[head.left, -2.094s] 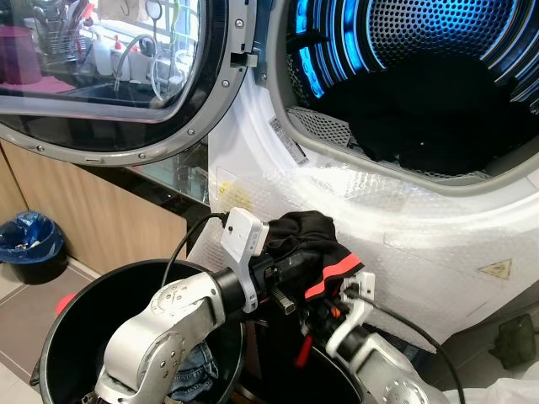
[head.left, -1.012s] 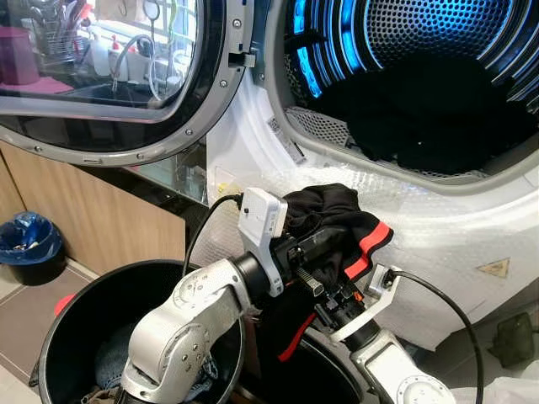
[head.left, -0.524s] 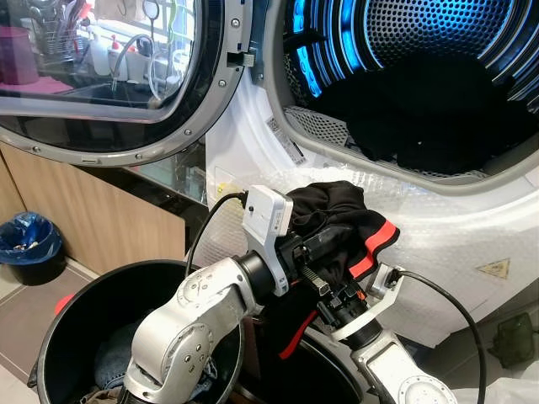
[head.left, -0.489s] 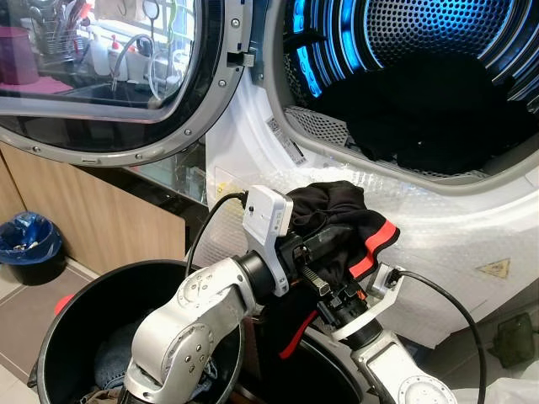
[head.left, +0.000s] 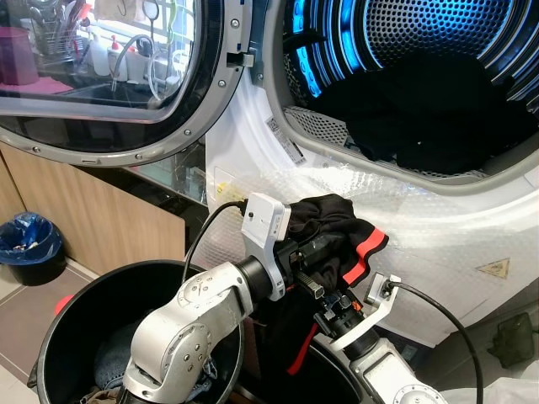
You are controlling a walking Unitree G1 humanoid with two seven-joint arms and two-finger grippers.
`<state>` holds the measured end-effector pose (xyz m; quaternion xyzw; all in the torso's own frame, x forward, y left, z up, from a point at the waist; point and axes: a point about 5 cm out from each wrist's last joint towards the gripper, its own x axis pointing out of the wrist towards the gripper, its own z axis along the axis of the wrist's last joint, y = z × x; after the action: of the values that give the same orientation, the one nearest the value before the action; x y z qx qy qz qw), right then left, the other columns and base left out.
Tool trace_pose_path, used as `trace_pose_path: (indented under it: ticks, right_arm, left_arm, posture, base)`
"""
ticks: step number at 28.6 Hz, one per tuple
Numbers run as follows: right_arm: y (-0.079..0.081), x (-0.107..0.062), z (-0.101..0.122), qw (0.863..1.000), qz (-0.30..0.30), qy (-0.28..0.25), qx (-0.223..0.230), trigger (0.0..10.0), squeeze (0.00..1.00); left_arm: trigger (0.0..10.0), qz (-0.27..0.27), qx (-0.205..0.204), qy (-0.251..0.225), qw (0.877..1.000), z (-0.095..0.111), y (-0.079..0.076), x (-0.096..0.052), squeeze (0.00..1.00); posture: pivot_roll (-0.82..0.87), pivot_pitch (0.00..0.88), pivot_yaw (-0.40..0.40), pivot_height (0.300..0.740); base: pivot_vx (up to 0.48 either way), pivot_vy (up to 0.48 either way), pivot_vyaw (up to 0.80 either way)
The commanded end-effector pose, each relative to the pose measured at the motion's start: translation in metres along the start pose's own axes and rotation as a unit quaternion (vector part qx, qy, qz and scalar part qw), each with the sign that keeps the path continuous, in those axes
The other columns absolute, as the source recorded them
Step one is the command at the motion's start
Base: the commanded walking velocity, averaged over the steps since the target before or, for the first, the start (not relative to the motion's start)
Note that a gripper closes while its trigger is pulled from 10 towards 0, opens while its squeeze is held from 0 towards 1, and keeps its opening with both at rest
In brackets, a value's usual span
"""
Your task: Clothes washing
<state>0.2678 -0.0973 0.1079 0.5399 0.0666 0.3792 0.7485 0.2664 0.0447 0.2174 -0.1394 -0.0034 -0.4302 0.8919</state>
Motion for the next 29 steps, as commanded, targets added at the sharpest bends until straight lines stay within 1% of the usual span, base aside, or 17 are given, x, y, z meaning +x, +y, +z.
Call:
trace_pose_path:
  ticks: [1, 3, 5, 7, 9, 10, 13, 14, 15, 16, 17, 18, 19, 20, 22, 24, 29]
  right_arm:
    - [0.006, 0.002, 0.019, 0.998, 0.020, -0.041, -0.031, 0.0, 0.00]
    - [0.000, -0.001, 0.016, 0.999, 0.002, -0.033, -0.039, 0.0, 0.00]
    - [-0.010, -0.005, 0.017, 0.998, -0.024, -0.043, -0.036, 0.0, 0.00]
    - [-0.012, -0.006, 0.020, 0.998, -0.027, -0.054, -0.030, 0.0, 0.00]
    - [-0.011, -0.006, 0.022, 0.998, -0.019, -0.065, -0.019, 0.0, 0.00]
    - [-0.003, -0.003, 0.022, 0.997, 0.019, -0.069, -0.006, 0.0, 0.00]
    - [0.001, -0.002, 0.020, 0.997, 0.038, -0.066, -0.003, 0.0, 0.00]
    - [0.003, -0.001, 0.019, 0.997, 0.045, -0.061, -0.002, 0.0, 0.00]
    - [0.004, 0.000, 0.018, 0.997, 0.049, -0.059, -0.002, 0.0, 0.00]
    - [0.005, 0.002, 0.016, 0.997, 0.058, -0.055, 0.000, 0.0, 0.00]
    - [0.008, 0.003, 0.014, 0.996, 0.068, -0.051, 0.005, 0.0, 0.00]
    - [0.012, 0.006, 0.012, 0.995, 0.086, -0.047, 0.013, 0.0, 0.00]
    - [0.013, 0.007, 0.011, 0.995, 0.093, -0.045, 0.016, 0.0, 0.00]
    - [0.016, 0.009, 0.009, 0.993, 0.104, -0.045, 0.022, 0.0, 0.00]
    - [0.018, 0.010, 0.008, 0.992, 0.111, -0.046, 0.028, 0.0, 0.00]
    - [0.022, 0.012, 0.008, 0.990, 0.126, -0.049, 0.039, 0.0, 0.00]
    - [0.032, 0.015, 0.008, 0.984, 0.163, -0.055, 0.051, 0.0, 0.00]
  left_arm:
    - [0.0, 0.032, -0.014, 0.039, 0.999, -0.013, 0.009, -0.001, 0.00]
    - [0.0, 0.032, -0.012, 0.024, 0.999, -0.006, 0.010, -0.001, 0.00]
    - [0.0, 0.014, -0.016, 0.006, 1.000, 0.001, 0.006, 0.000, 0.00]
    - [0.0, 0.009, -0.016, 0.007, 1.000, 0.002, 0.005, 0.000, 0.00]
    - [0.0, 0.009, -0.009, 0.014, 1.000, -0.001, 0.004, 0.000, 0.00]
    - [0.0, 0.012, -0.007, 0.021, 1.000, -0.003, 0.004, 0.000, 0.00]
    - [0.0, 0.011, -0.008, 0.021, 1.000, -0.002, 0.004, 0.001, 0.00]
    - [0.9, 0.011, -0.008, 0.022, 1.000, -0.002, 0.004, 0.001, 0.00]
    - [0.9, 0.010, -0.007, 0.022, 1.000, -0.002, 0.004, 0.001, 0.00]
    - [2.9, 0.009, -0.006, 0.022, 1.000, -0.002, 0.003, 0.001, 0.00]
    - [6.2, 0.006, -0.005, 0.023, 1.000, -0.002, 0.002, 0.002, 0.00]
    - [8.3, -0.003, -0.005, 0.021, 1.000, -0.002, 0.000, 0.002, 0.07]
    - [8.3, -0.008, -0.005, 0.020, 1.000, -0.001, -0.001, 0.002, 0.07]
    - [8.8, -0.016, -0.006, 0.019, 1.000, -0.001, -0.002, 0.002, 1.00]
    - [8.8, -0.020, -0.007, 0.019, 1.000, 0.000, -0.003, 0.002, 1.00]
    - [9.4, -0.030, -0.004, 0.022, 0.999, -0.001, -0.005, 0.002, 1.00]
    - [9.3, -0.061, 0.000, 0.028, 0.998, 0.000, -0.012, 0.001, 1.00]
  posture:
    - [0.04, 0.000, -0.130, 0.740]
    - [0.05, 0.000, -0.131, 0.740]
    - [0.05, 0.000, -0.130, 0.740]
    - [0.05, 0.000, -0.129, 0.740]
    - [0.05, 0.000, -0.128, 0.740]
    - [0.05, 0.000, -0.128, 0.740]
    - [0.05, 0.000, -0.128, 0.740]
    - [0.04, 0.000, -0.127, 0.740]
    - [0.04, 0.000, -0.127, 0.740]
    - [0.04, 0.000, -0.125, 0.740]
    - [0.04, 0.000, -0.125, 0.740]
    - [0.04, 0.000, -0.122, 0.740]
    - [0.04, 0.000, -0.121, 0.740]
    - [0.05, 0.000, -0.119, 0.740]
    - [0.05, 0.000, -0.117, 0.740]
    - [0.05, 0.000, -0.111, 0.740]
    - [0.04, 0.000, -0.100, 0.740]
  base:
    - [0.000, 0.000, 0.00]
    - [0.000, 0.000, 0.00]
    - [0.000, 0.000, 0.00]
    - [0.000, 0.000, 0.00]
    - [0.000, 0.000, 0.00]
    - [0.000, 0.000, 0.00]
    - [0.000, 0.000, 0.00]
    - [0.000, 0.000, 0.00]
    - [0.000, 0.000, 0.00]
    - [0.000, 0.000, 0.00]
    - [0.000, 0.000, 0.00]
    - [0.000, 0.000, 0.00]
    - [0.000, 0.000, 0.00]
    - [0.000, 0.000, 0.00]
    - [0.000, 0.000, 0.00]
    - [0.000, 0.000, 0.00]
    - [0.000, 0.000, 0.00]
